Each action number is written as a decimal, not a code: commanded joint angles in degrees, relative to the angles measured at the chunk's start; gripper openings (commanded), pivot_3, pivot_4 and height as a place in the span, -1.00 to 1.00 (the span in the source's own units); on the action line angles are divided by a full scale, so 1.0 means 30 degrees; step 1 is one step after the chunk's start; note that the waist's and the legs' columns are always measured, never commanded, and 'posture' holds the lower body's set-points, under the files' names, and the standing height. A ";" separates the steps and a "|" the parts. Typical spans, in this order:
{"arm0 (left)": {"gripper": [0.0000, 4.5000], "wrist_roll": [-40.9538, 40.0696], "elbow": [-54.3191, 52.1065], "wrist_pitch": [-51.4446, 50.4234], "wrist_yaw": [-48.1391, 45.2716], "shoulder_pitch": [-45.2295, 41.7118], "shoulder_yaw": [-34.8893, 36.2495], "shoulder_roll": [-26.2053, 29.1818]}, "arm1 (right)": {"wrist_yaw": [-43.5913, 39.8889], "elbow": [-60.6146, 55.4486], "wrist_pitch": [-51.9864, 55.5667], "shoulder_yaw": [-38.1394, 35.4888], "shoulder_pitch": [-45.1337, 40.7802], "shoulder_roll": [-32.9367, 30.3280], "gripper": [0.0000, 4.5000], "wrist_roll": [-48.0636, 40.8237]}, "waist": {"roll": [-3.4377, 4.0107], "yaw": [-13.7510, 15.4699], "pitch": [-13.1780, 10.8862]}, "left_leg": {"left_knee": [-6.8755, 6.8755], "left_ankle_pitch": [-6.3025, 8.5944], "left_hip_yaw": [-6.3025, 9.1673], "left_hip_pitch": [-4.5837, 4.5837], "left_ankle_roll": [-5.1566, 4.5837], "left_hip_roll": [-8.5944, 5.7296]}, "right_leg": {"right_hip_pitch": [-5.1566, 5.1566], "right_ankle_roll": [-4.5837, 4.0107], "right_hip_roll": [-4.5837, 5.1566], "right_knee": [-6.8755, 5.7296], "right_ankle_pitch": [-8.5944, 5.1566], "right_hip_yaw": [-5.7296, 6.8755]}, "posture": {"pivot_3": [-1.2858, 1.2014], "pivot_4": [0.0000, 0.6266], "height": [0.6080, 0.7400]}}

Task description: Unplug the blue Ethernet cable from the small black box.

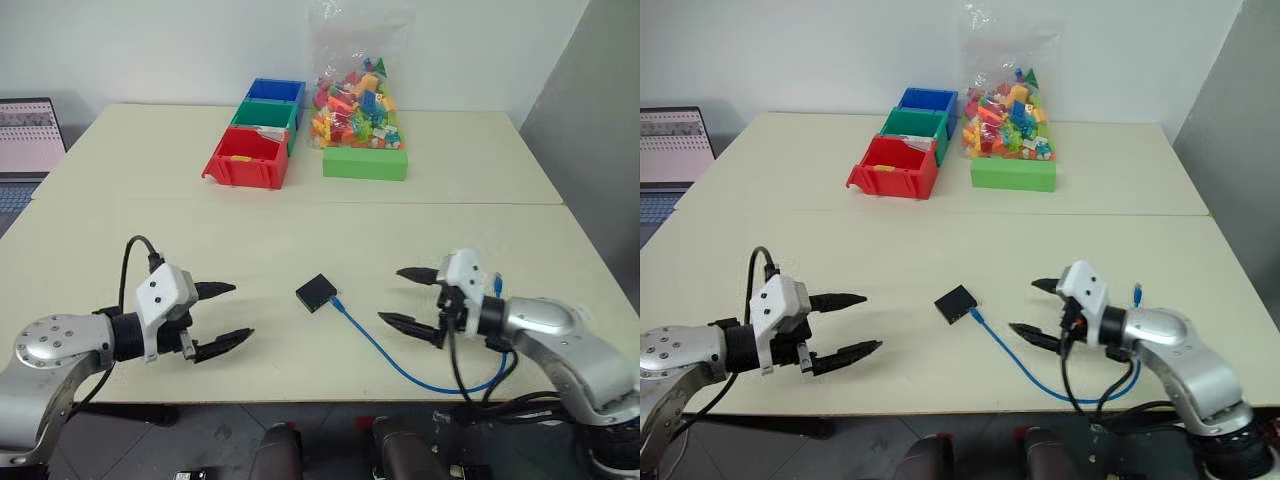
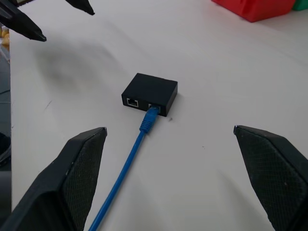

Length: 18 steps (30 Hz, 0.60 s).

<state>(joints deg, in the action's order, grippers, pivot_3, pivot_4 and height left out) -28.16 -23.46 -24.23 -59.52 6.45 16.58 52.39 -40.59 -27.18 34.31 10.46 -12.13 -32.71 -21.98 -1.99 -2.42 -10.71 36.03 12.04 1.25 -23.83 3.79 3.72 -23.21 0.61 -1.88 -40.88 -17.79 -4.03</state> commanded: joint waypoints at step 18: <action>1.00 -0.0446 -0.0228 0.0535 -0.1011 0.0033 -0.0447 -0.0183 | 0.4952 0.4221 0.0872 0.5126 -0.1978 0.5448 0.54 0.6478 | -0.0005 0.0004 0.0006 | -0.0002 0.0000 0.0001 0.0001 0.0000 0.0004 | -0.0009 -0.0002 0.0002 -0.0005 0.0000 0.0001 | 0.03 -0.52 1.00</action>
<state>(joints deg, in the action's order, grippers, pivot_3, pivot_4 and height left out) -29.02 -23.63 -23.35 -62.39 6.86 15.26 52.19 -26.39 -14.66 36.77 25.74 -17.53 -16.41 -4.32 -2.01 -2.41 -10.69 36.03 12.04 1.26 -23.82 3.79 3.74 -23.23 0.61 -1.87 -40.90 -17.79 -4.03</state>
